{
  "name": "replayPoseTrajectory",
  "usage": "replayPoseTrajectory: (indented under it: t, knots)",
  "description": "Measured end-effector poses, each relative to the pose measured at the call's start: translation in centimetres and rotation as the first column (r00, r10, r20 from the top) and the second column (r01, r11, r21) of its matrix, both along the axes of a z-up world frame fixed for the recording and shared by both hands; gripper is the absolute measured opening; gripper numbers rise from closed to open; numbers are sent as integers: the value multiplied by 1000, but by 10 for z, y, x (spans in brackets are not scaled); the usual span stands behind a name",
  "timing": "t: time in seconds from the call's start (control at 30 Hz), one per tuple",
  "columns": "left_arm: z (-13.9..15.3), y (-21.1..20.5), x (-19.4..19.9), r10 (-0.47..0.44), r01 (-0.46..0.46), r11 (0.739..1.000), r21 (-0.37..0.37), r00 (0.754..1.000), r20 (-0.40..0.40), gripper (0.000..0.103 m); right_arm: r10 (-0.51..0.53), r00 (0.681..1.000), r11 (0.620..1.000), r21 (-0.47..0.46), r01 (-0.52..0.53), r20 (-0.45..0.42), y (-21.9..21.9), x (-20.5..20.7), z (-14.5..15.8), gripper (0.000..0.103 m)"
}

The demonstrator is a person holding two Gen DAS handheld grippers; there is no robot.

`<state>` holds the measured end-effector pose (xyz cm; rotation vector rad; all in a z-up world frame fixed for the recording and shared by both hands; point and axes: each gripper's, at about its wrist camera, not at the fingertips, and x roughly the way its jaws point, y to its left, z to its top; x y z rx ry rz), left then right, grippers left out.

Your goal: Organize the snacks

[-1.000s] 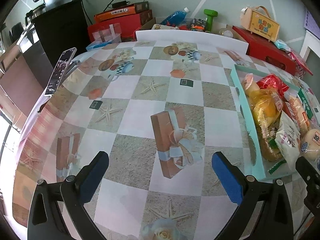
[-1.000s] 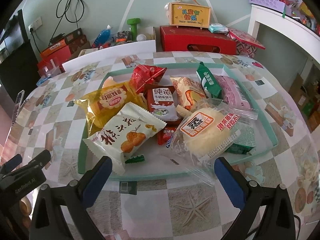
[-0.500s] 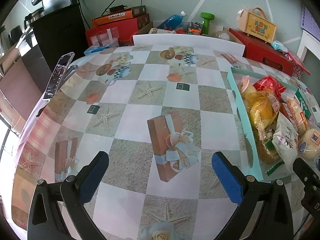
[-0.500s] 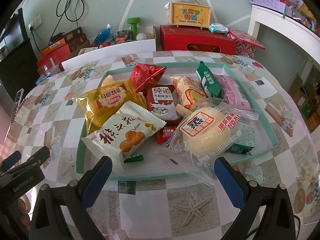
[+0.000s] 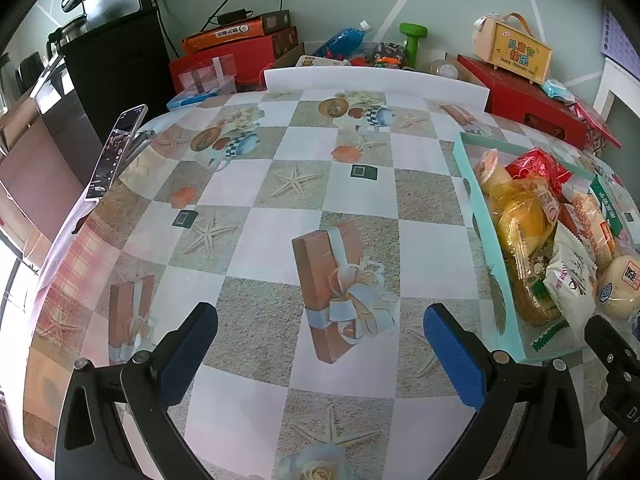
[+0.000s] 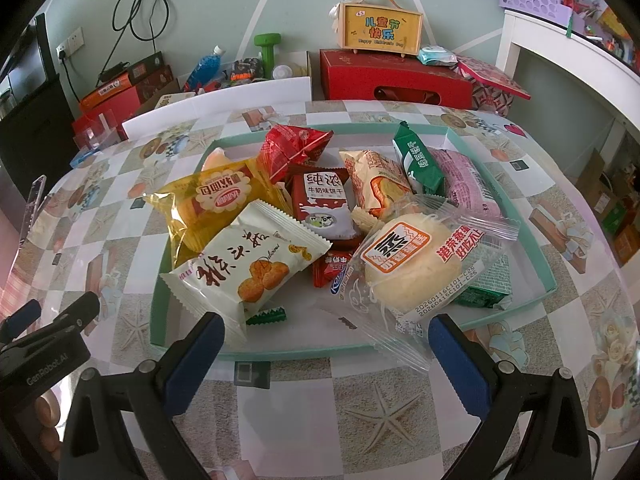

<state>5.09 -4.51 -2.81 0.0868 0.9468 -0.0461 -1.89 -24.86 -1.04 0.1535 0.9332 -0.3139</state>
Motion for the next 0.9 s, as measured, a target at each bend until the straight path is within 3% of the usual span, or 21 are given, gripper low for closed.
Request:
replayPoseTrajectory:
  t: [0.9]
  knots:
    - [0, 1, 1, 20, -20, 1000, 12, 1000, -2, 102, -1, 1000, 1000, -3, 1, -3, 0, 1, -2, 103]
